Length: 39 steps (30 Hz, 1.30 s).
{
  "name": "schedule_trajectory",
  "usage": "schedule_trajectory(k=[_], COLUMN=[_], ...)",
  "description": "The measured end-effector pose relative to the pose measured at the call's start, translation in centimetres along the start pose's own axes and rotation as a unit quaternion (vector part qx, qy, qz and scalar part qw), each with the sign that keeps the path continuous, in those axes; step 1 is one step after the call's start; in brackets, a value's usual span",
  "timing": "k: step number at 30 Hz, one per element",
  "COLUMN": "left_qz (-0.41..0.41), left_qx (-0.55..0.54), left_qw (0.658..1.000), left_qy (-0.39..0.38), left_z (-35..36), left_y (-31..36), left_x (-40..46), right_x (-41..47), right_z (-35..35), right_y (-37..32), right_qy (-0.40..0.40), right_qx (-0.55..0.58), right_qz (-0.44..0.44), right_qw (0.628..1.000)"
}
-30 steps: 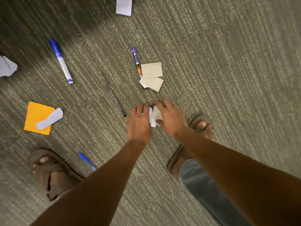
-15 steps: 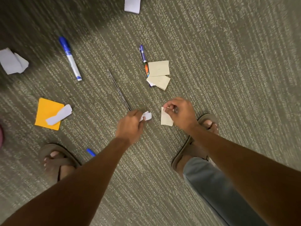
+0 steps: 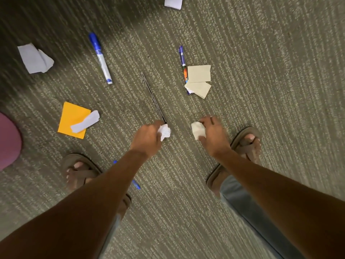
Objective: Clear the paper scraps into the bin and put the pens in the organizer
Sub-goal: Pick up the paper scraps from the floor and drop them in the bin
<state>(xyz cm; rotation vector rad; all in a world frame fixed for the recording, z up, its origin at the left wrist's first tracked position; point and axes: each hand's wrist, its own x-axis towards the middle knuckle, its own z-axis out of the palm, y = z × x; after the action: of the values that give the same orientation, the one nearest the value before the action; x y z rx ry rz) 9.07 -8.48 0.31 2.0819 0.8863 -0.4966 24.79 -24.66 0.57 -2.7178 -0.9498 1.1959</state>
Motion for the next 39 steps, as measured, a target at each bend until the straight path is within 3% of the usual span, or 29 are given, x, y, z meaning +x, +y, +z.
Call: schedule_trajectory(k=[3, 8, 13, 20, 30, 35, 39], left_qz=[-0.023, -0.028, -0.007, -0.068, -0.185, -0.181, -0.145], left_qx=[-0.017, -0.029, 0.031, -0.074, -0.138, -0.016, 0.074], left_qw=[1.0, 0.999, 0.998, 0.988, 0.958, 0.968, 0.974], left_qy=[0.009, 0.032, 0.052, 0.119, 0.172, 0.173, 0.159], left_z=[-0.2, -1.4, -4.0, -7.3, -8.0, -8.4, -9.2], left_y=[-0.4, -1.8, -4.5, -7.7, -10.2, -11.0, -11.4], left_x=[-0.7, -1.4, -1.0, -1.0, -0.6, -1.6, -2.3], right_x=[-0.1, 2.1, 4.7, 7.6, 8.7, 7.9, 7.2], right_z=[-0.5, -3.2, -5.7, -7.8, -6.0, -4.8, -4.4], right_y=[-0.3, -1.2, -1.2, -2.2, -5.0, -5.3, -4.6], right_qy=[0.014, 0.039, 0.031, 0.085, 0.099, 0.036, 0.05], right_qx=[0.074, 0.205, 0.1, -0.032, -0.023, -0.058, -0.103], right_qz=[-0.04, 0.002, -0.057, -0.065, 0.033, 0.036, 0.045], right_qw=[0.996, 0.978, 0.993, 0.994, 0.994, 0.997, 0.992])
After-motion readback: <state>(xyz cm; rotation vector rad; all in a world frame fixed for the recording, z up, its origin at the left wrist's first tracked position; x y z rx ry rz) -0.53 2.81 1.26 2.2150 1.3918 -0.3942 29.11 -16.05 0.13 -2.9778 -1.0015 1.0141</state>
